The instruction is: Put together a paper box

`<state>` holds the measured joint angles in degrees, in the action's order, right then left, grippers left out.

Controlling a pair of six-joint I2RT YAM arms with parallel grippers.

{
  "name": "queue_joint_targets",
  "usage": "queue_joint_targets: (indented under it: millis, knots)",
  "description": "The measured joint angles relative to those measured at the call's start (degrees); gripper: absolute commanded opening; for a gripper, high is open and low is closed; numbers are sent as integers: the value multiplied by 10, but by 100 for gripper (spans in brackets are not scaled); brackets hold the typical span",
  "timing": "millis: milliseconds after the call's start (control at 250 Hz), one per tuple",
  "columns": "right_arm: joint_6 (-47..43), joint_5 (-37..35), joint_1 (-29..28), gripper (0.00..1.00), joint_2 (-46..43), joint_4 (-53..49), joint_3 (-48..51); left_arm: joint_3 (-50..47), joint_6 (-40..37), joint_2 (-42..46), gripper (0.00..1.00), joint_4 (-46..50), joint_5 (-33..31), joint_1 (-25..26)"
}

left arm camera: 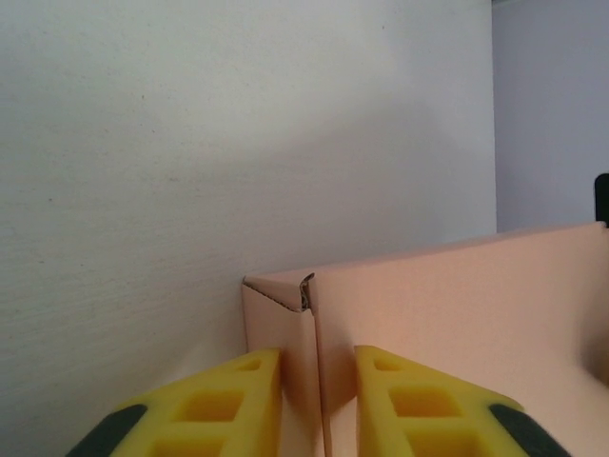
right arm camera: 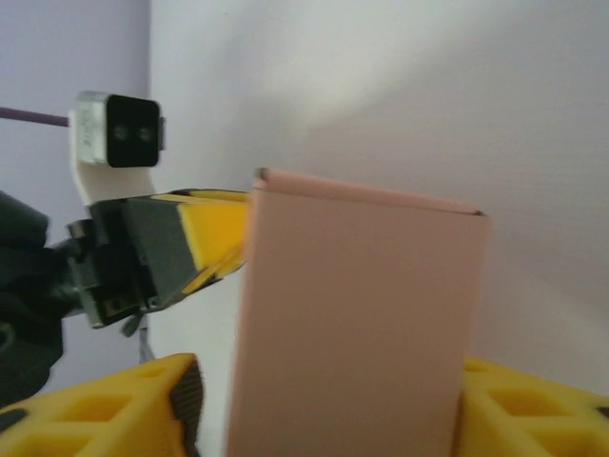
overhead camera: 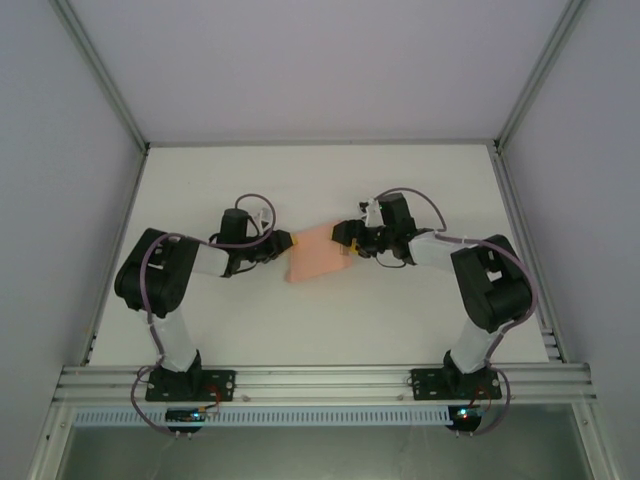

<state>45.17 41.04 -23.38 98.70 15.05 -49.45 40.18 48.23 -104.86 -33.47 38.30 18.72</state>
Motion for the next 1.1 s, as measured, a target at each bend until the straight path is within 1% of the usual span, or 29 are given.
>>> queue_joint_targets:
  millis: [68,108,192,224,268,332,352,360,492,592,668,672,779,843,899,975,1099]
  knots:
    - [17,12,0,47,1,13,0,0,-6,0,35,0,-2,-2]
    - [25,12,0,46,1,17,0,0,-9,-1,40,2,-2,-3]
    - [33,12,1,43,1,13,-1,2,-16,-2,45,3,-2,-3]
    - [33,12,1,43,1,6,-4,3,-20,-2,51,5,-2,-3]
    - [31,12,1,43,0,-9,-10,5,-28,-2,62,5,1,-3]
    - [25,10,2,43,-5,-36,-21,12,-43,8,86,12,1,-3]
    - [23,8,2,43,-8,-47,-25,14,-43,12,98,15,-3,-1]
    - [21,7,2,43,-9,-51,-26,15,-44,14,100,17,-4,-1]
    - [9,-13,9,47,-49,-127,-45,26,-110,82,100,53,-18,3]
    - [7,-36,27,47,-93,-194,-63,44,-203,163,100,98,-58,32]
    - [9,-61,46,46,-134,-245,-76,61,-307,225,100,132,-116,86]
    - [9,-62,47,47,-136,-247,-76,62,-322,231,100,135,-123,94]
    - [28,-86,79,47,-191,-305,-92,65,-491,291,100,149,-211,207]
    - [48,-91,99,47,-218,-336,-102,58,-579,302,100,145,-250,263]
    - [67,-92,114,47,-235,-361,-111,47,-642,300,100,141,-279,290]
    - [93,-93,130,47,-248,-396,-126,36,-708,287,100,140,-317,306]
    - [124,-88,139,47,-250,-448,-146,35,-787,261,100,124,-366,317]
